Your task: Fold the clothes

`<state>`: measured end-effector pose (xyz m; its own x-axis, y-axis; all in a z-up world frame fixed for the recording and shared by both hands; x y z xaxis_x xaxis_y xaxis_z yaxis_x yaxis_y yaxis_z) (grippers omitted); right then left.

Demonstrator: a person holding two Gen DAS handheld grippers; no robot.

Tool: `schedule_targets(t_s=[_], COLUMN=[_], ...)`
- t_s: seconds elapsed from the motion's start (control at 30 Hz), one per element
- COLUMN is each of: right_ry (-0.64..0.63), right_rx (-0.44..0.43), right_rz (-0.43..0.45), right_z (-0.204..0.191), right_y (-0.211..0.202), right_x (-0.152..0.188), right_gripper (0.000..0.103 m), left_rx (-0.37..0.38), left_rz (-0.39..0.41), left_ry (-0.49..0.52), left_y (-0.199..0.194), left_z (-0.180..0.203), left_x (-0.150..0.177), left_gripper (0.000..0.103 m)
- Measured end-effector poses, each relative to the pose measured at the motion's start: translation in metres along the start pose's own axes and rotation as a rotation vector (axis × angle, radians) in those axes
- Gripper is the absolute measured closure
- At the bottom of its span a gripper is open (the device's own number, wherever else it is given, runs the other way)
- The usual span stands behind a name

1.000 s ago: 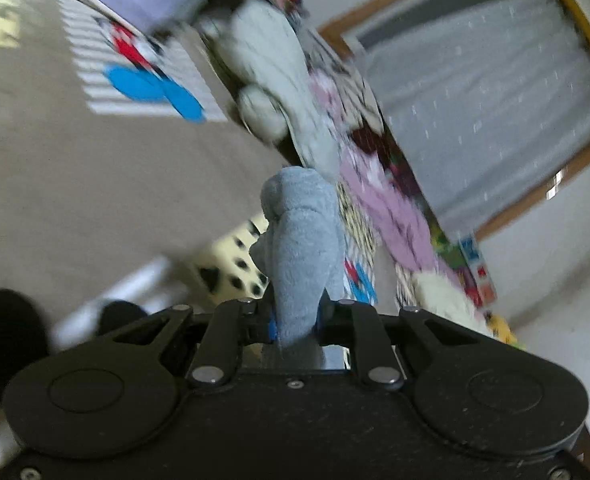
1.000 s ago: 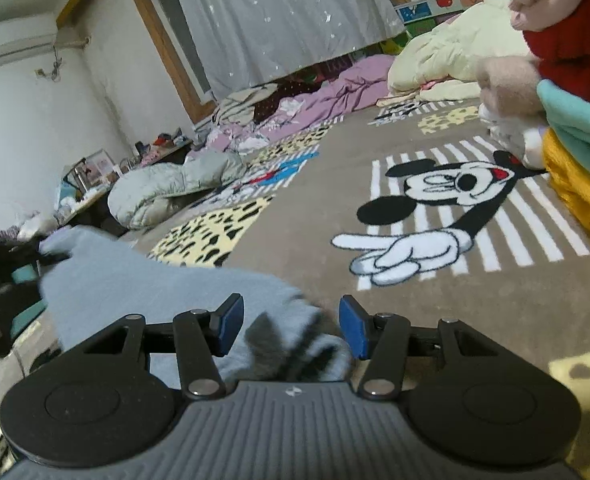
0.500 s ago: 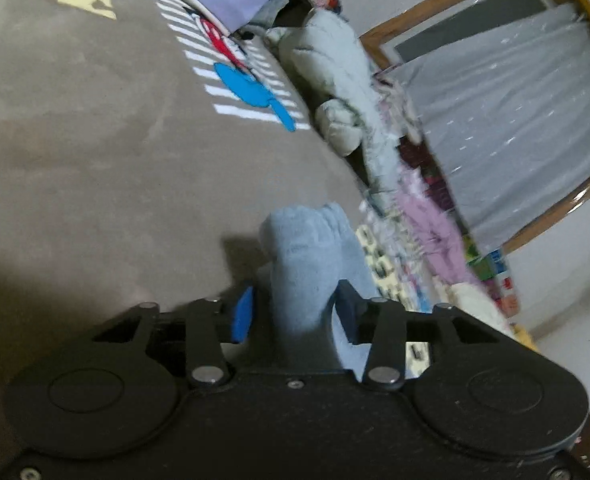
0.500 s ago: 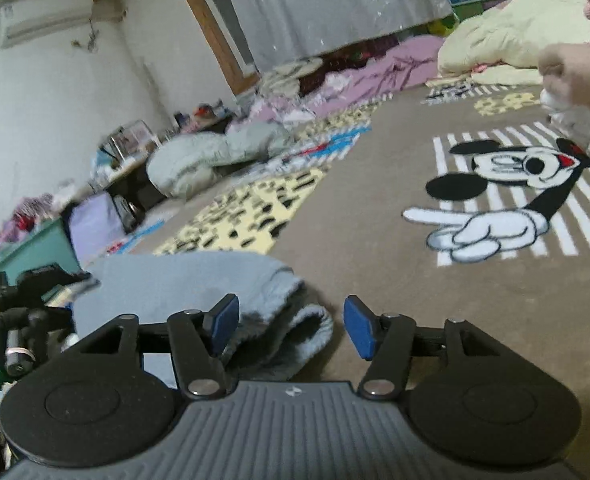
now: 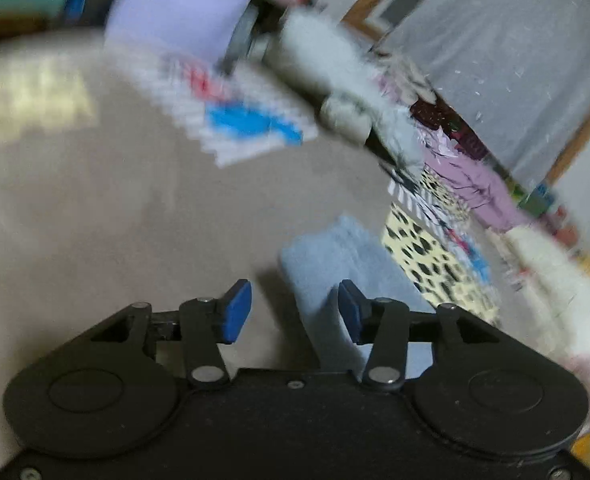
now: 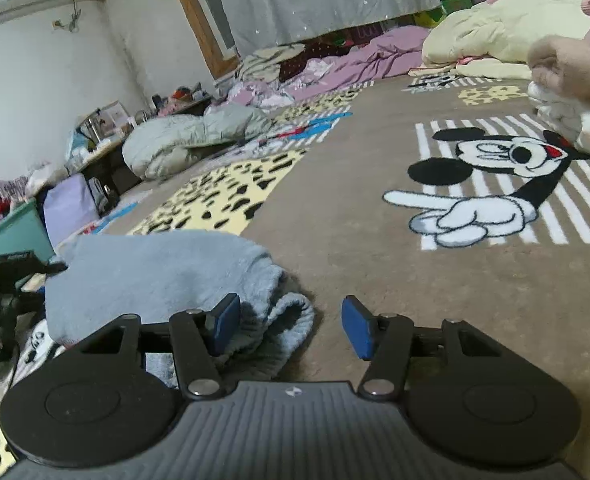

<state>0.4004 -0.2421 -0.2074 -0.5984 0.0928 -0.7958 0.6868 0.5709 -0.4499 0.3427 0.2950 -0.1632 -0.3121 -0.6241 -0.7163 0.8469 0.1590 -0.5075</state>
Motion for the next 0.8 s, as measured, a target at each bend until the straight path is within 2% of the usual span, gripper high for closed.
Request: schedule_targets(t_s=[0.1, 0.17, 0.27, 0.33, 0.43, 0.47, 0.57, 0.67, 0.8], right_ry=[-0.025, -0.08, -0.169, -0.215, -0.333, -0.369, -0.444, -0.515, -0.598], right_rx=[-0.001, 0.006, -0.002, -0.03, -0.073, -0.09, -0.127, -0.143, -0.158], right_rz=[0.066, 0.081, 0.069, 0.032, -0.047, -0.075, -0.168, -0.263, -0.341], right_z=[-0.003, -0.017, -0.056, -0.084, -0.135, -0.151, -0.19, -0.213, -0.233], right_y=[-0.015, -0.023, -0.017, 0.001, 0.048, 0.064, 0.12, 0.168, 0.204], right_x=[-0.012, -0.019, -0.028, -0.033, -0.047, -0.052, -0.061, -0.059, -0.047], right_gripper=[0.047, 0.047, 0.047, 0.049, 0.051, 0.052, 0.055, 0.058, 0.067], left_rx=[0.042, 0.074, 0.036, 0.014, -0.02, -0.002, -0.01, 0.031, 0.061], left_rz=[0.039, 0.028, 0.039, 0.028, 0.05, 0.036, 0.01, -0.018, -0.045], left_ry=[0.127, 0.221, 0.341, 0.361, 0.312, 0.294, 0.255, 0.208, 0.17], left_y=[-0.015, -0.009, 0.014, 0.031, 0.039, 0.042, 0.044, 0.042, 0.045], left_z=[0.021, 0.041, 0.056, 0.053, 0.033, 0.027, 0.01, 0.002, 0.001], left_x=[-0.008, -0.008, -0.01, -0.01, -0.013, -0.012, -0.013, -0.014, -0.009], left_gripper=[0.057, 0.057, 0.057, 0.057, 0.057, 0.055, 0.055, 0.054, 0.054])
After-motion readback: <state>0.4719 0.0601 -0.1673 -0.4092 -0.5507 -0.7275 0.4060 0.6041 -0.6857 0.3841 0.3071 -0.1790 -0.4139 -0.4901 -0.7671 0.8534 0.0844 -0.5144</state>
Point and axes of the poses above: each gripper's, at about its wrist camera, not at the fingertips, and y roughly the way its jaws point, z to its right, x to its underside, the point moved 10 cm from there along y, roughly the way its jaws point
